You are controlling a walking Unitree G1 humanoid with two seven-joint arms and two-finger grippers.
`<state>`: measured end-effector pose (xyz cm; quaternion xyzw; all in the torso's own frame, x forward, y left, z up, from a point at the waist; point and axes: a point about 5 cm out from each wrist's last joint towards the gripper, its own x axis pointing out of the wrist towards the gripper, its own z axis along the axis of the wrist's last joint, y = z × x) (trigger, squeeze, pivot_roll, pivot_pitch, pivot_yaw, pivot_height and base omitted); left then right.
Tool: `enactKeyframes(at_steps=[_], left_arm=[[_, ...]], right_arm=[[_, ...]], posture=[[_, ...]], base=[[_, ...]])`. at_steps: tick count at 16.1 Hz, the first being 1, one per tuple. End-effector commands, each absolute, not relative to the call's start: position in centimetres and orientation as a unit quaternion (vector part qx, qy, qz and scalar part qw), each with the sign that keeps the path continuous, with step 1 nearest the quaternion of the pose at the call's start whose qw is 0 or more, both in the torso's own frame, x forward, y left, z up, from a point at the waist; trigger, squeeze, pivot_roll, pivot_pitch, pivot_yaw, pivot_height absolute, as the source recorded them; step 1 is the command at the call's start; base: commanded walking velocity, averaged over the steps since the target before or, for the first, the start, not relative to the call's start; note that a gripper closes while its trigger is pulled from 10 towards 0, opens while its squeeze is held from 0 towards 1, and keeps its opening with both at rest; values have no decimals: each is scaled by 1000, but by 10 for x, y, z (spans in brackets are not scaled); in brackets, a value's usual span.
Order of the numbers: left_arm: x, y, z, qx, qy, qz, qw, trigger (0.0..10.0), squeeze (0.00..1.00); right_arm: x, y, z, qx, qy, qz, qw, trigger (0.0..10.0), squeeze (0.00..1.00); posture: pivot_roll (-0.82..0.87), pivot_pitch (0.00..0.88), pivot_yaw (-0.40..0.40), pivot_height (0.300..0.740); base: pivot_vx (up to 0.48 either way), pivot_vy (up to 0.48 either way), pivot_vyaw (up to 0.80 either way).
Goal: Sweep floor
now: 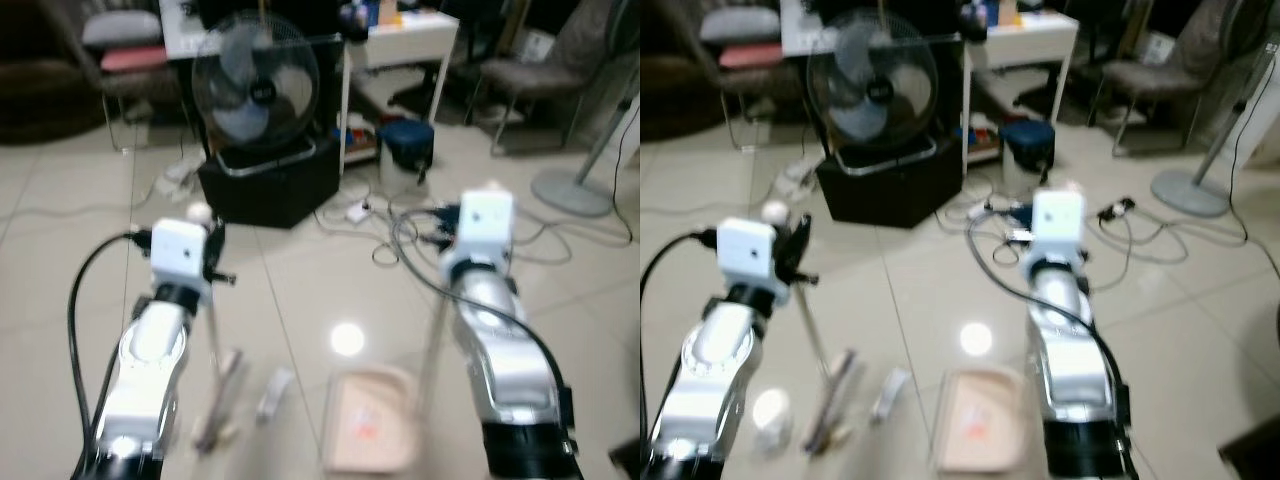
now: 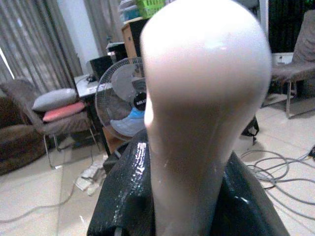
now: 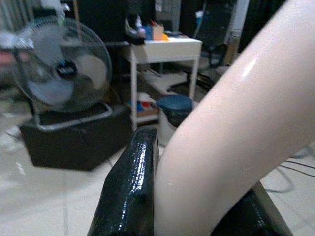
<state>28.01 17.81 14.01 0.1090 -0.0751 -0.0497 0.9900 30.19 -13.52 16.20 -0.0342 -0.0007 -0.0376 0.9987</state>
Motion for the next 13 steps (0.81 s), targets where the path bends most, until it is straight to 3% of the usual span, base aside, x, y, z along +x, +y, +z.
enactKeyframes(at_steps=[1,13], left_arm=[[283,168,148,111,-94,-64,987,10000,0],[291,153,145,106,-92,-103,985,10000,0]], right_arm=[[303,-143,168,-45,-19,-50,998,10000,0],[296,-151,163,-44,-20,-78,996,10000,0]], posture=[[-73,0,44,740],[-113,0,89,740]], base=[[382,0,0],[383,0,0]])
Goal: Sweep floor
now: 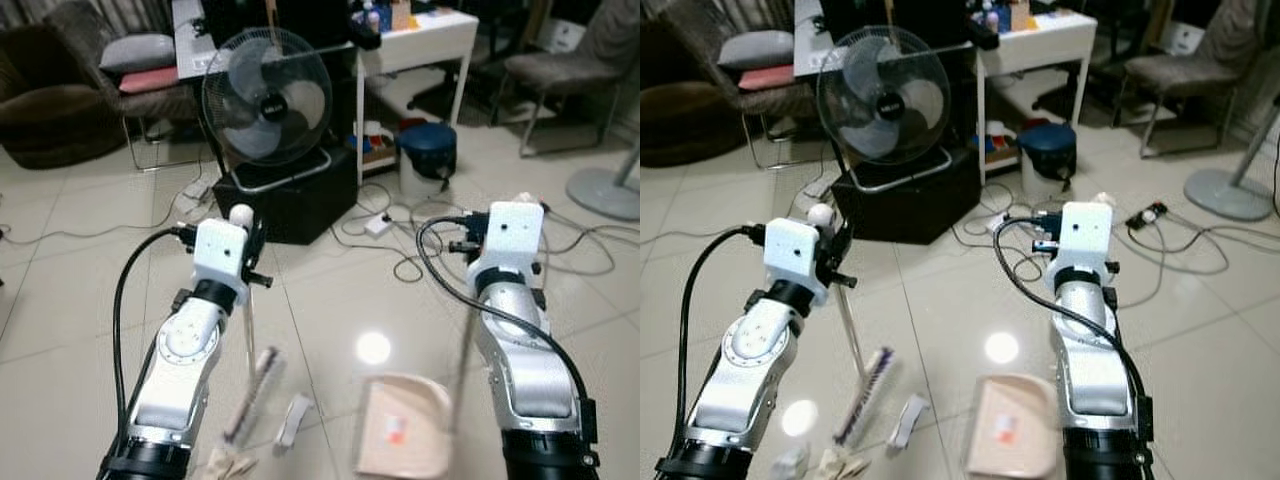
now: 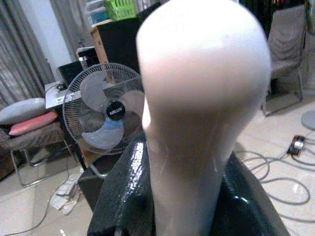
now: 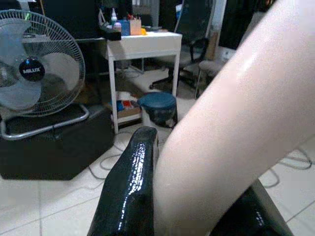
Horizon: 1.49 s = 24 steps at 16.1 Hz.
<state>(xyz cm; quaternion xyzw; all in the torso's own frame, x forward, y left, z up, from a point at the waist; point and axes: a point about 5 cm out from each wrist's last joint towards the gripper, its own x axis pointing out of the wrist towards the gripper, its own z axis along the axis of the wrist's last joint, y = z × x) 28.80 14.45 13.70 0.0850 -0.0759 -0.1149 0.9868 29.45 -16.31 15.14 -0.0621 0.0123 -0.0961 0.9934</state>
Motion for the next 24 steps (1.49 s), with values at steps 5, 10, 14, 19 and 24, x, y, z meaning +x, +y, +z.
enactKeyframes(at_steps=[5,10,14,19,24], left_arm=[[291,153,144,106,-92,-104,985,10000,0],[290,155,144,107,-91,-105,984,10000,0],[291,152,143,97,-93,-114,984,10000,0],[300,149,133,127,-78,-118,982,10000,0],[304,133,122,87,-87,-106,987,10000,0]], right_arm=[[296,-150,162,-42,-18,-75,996,10000,0],[295,-149,160,-39,-14,-75,996,10000,0],[295,-149,158,-40,-12,-74,996,10000,0],[301,-149,148,-60,-17,-49,997,10000,0],[308,-158,139,-70,-26,-54,996,10000,0]], posture=[[-109,0,86,740],[-106,0,91,740],[-99,0,93,740],[-98,32,112,740],[-81,164,112,740]], base=[[384,0,0],[384,0,0],[192,0,0],[0,0,0],[0,0,0]])
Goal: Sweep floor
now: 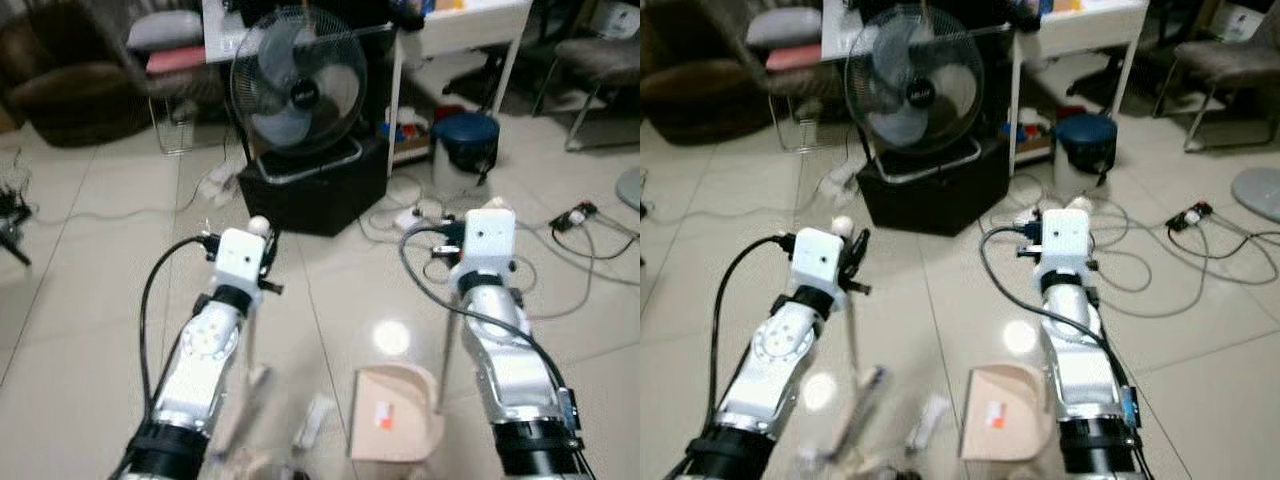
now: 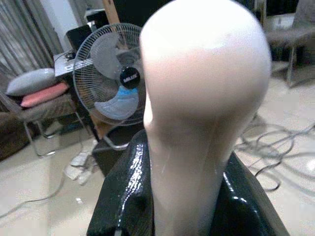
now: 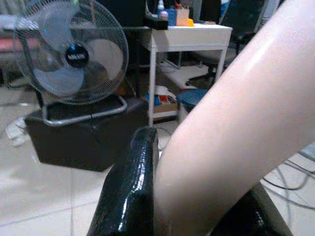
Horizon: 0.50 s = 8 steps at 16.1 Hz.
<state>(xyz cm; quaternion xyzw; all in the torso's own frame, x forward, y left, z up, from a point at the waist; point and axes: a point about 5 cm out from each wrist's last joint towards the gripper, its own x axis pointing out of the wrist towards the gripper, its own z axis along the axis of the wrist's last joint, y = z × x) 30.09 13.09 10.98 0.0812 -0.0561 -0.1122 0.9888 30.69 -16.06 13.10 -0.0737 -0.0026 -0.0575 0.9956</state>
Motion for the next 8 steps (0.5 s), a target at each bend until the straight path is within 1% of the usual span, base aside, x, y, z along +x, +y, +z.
enactKeyframes(at_steps=[1,2,3,5,8], left_arm=[[310,131,123,70,-93,-92,989,10000,0],[312,130,124,62,-99,-85,990,10000,0],[316,128,132,51,-120,-75,989,10000,0],[325,129,145,53,-165,-62,983,10000,0],[327,127,138,77,-159,-45,983,10000,0]], right_arm=[[309,-163,136,-61,-26,-66,996,10000,0],[309,-164,136,-59,-28,-69,995,10000,0],[310,-164,137,-65,-41,-66,995,10000,0],[322,-158,146,-76,-80,-50,993,10000,0],[331,-157,143,-88,-81,-34,992,10000,0]], posture=[[-71,184,109,740],[-61,207,117,740],[-63,266,124,740],[-72,336,116,740],[-30,345,101,740]], base=[[0,0,0],[0,0,0],[0,0,0],[0,0,0],[0,0,0]])
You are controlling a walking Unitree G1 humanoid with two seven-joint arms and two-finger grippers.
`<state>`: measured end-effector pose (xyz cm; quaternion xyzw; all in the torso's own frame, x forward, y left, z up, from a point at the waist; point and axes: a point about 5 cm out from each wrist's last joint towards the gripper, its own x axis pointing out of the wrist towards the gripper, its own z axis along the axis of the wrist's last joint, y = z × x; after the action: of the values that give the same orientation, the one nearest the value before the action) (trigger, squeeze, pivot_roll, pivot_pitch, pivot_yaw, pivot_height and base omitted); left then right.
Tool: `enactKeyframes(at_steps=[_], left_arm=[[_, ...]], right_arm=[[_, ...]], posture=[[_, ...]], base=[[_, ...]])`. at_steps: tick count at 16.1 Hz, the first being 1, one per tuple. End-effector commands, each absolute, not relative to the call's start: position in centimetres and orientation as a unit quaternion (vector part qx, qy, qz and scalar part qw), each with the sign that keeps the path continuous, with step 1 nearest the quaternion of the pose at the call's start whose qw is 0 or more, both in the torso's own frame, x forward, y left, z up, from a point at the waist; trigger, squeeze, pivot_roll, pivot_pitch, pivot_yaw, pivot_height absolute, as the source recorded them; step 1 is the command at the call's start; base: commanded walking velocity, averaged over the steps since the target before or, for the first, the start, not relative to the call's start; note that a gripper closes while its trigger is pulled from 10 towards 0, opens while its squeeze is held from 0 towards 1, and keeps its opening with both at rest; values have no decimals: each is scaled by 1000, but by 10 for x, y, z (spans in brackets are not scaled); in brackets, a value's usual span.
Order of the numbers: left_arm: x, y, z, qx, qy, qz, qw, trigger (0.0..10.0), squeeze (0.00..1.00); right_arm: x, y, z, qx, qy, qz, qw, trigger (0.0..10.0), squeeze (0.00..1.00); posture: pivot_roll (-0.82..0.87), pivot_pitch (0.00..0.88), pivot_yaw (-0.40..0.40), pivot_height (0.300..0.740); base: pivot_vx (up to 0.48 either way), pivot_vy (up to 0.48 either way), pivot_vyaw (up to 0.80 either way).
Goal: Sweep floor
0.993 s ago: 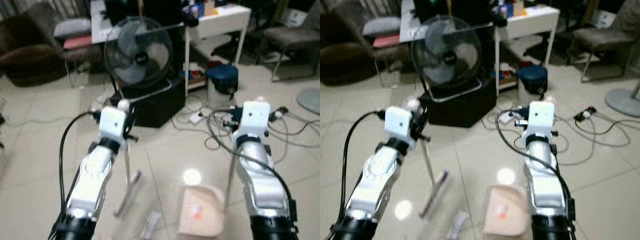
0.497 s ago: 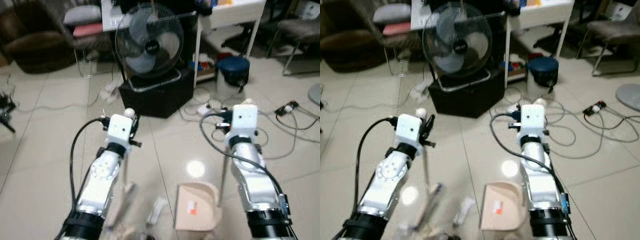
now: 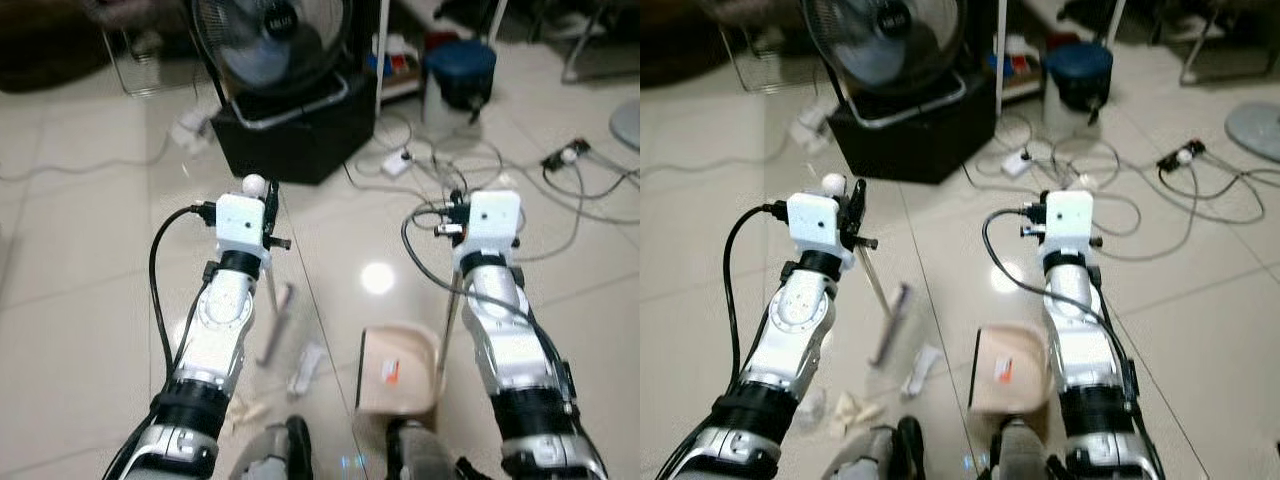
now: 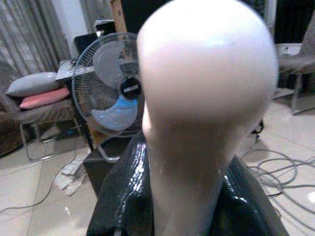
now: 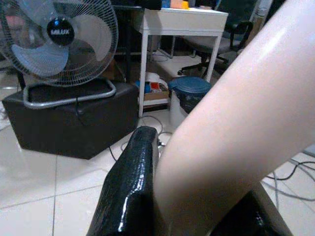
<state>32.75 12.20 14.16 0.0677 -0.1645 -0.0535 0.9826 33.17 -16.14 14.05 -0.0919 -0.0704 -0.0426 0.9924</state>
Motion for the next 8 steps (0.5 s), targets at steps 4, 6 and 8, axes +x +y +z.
enactKeyframes(at_steps=[4,6,8], left_arm=[[325,130,133,80,-163,-8,983,10000,0],[324,130,126,81,-151,-2,985,10000,0],[326,126,125,83,-149,-6,985,10000,0]], right_arm=[[336,-146,139,-100,-103,-33,989,10000,0],[335,-127,130,-102,-107,-11,989,10000,0],[335,-116,126,-113,-115,6,987,10000,0]], posture=[[-15,384,107,740],[3,387,106,740],[18,387,102,740]], base=[[0,0,0],[0,0,0],[0,0,0]])
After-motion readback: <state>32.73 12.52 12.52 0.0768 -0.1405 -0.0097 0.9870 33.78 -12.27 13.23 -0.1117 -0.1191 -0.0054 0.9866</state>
